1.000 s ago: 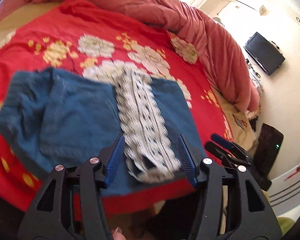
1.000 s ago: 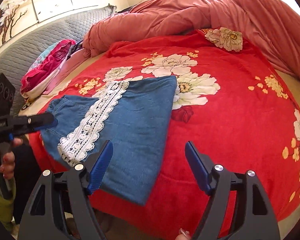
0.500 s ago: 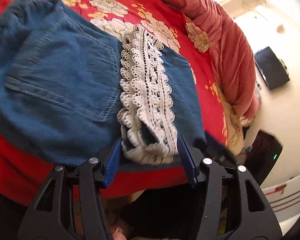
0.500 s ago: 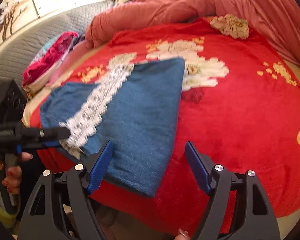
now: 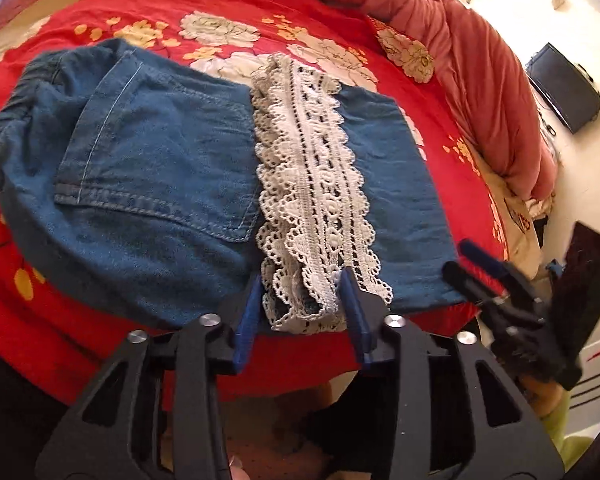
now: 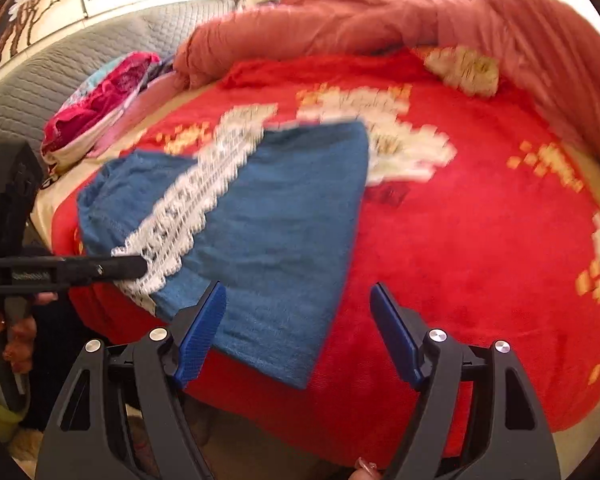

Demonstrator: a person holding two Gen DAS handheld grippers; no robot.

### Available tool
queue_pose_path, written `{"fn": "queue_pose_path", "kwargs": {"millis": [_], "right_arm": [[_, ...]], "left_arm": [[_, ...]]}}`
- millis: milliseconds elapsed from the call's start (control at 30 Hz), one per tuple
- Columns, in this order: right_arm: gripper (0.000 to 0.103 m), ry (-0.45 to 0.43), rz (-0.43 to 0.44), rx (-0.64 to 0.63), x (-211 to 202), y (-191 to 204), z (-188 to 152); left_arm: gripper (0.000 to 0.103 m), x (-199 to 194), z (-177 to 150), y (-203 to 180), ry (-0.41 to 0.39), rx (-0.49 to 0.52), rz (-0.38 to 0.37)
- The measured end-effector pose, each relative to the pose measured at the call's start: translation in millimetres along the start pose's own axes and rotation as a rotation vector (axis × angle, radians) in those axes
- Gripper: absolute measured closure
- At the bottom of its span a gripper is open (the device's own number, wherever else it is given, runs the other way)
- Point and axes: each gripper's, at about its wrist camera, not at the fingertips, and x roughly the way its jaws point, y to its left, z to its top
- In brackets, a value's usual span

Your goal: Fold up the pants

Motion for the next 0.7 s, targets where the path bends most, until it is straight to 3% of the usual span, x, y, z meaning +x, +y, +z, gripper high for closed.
{"fn": "queue_pose_path", "kwargs": {"millis": [200, 367, 500, 700], "right_arm": [[0.03, -0.046, 0.01, -0.043, -14.2, 12.0, 10.4], [0.03, 0.017, 0.03, -0.085, 8.1, 29.9, 7.5], [0.03, 0.106, -0.007, -0.083, 33.6, 34.9, -1.1], [0.029, 0.108, -0.019, -0.064, 34.2, 36.8, -2.4]], "left_arm": [[0.047, -13.3, -0.1, -5.9, -0.035, 0.046, 0.038], [0.037, -24.6, 1.5, -7.4, -0.067, 0.059, 0.077], [0.028, -32.1, 1.4, -10.5, -0.091, 0.095, 0.131], [0.014, -43.5, -0.6, -11.7, -0.119, 0.127, 0.18]]}}
